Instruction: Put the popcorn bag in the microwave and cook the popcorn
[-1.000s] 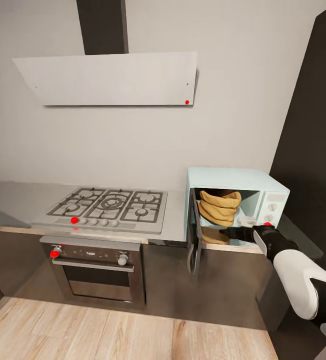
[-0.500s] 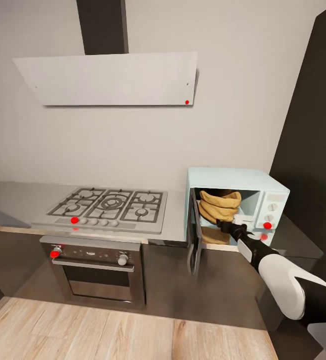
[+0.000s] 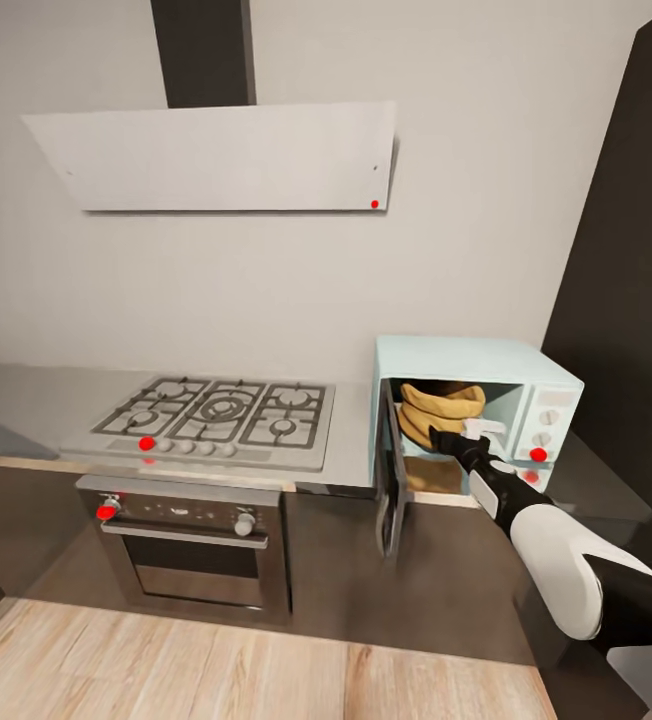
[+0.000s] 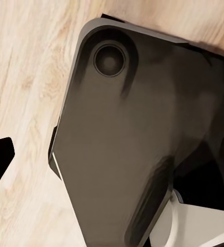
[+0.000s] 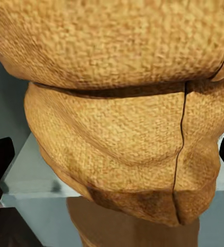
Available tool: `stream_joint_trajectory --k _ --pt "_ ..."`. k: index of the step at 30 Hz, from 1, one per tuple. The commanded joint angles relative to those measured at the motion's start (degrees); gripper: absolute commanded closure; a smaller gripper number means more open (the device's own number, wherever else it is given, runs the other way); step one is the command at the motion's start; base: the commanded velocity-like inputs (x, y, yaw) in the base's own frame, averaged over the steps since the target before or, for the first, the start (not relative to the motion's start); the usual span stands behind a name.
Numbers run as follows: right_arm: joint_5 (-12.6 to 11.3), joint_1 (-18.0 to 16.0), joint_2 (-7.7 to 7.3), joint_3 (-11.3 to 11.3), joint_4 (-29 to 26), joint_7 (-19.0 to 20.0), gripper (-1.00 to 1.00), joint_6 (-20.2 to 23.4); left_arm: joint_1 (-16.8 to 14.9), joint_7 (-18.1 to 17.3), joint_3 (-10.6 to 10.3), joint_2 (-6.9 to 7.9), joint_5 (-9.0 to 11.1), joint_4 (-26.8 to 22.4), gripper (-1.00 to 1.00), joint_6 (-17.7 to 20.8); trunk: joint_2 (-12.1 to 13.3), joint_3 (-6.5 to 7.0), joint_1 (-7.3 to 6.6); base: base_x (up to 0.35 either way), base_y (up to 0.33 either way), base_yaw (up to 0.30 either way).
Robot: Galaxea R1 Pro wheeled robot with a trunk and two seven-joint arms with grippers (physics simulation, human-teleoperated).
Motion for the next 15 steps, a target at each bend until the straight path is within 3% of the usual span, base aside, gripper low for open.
stream_joint_trajectory --k 1,15 --pt "0.58 -0.05 -0.02 -0.5 0.06 0.26 -1.0 -0.23 0.01 0.05 -0.01 -0.01 0.24 -0.06 -1.0 -0.1 -0.05 -0.06 0.02 0.153 0.0 0.0" --pt "0.57 -0.05 0.01 -0.54 0.07 0.26 -1.0 -0.25 0.01 0.05 -0.01 -0.01 0.23 -0.06 -1.0 -0.1 -0.05 -0.06 0.02 0.152 0.0 0.0"
